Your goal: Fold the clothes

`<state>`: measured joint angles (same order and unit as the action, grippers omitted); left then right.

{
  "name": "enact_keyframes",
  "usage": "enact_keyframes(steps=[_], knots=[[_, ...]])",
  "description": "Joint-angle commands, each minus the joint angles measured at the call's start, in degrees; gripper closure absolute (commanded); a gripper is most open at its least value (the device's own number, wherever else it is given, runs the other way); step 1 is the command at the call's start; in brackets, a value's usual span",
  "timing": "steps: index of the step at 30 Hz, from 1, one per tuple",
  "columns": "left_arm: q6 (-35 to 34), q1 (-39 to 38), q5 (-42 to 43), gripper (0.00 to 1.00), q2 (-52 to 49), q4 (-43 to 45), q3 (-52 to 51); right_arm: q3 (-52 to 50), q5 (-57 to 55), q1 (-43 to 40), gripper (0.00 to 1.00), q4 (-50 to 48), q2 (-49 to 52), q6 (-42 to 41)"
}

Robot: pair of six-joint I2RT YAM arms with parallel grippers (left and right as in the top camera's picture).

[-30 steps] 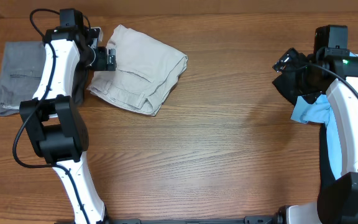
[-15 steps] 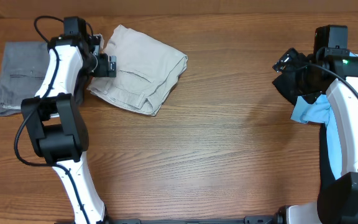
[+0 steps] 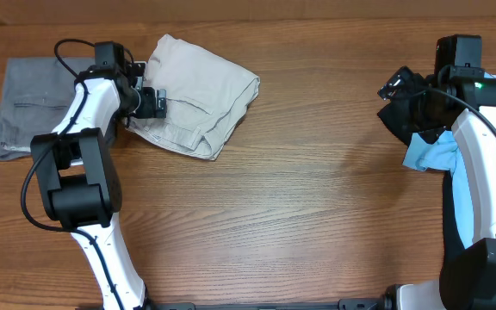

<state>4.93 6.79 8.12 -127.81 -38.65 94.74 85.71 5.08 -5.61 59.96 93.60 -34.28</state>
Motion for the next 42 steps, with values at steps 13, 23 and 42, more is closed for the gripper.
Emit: enact_keyframes(steps=[13,23,42], knots=[[0.7,0.3,-0.1,0.76,-1.4,-0.3,-3.4,0.1,-0.6,-0.1,0.0,-0.2,-0.1,0.2],[-0.6,0.3,-0.1,0.96,-1.4,-11.0,9.3,0.1,-0.5,-0.1,0.0,-0.2,-0.1,0.2],[1.3,1.1,-7.5,0.96,-1.4,-34.0,41.1,0.1,-0.5,-0.1,0.0,-0.2,-0.1,0.2]])
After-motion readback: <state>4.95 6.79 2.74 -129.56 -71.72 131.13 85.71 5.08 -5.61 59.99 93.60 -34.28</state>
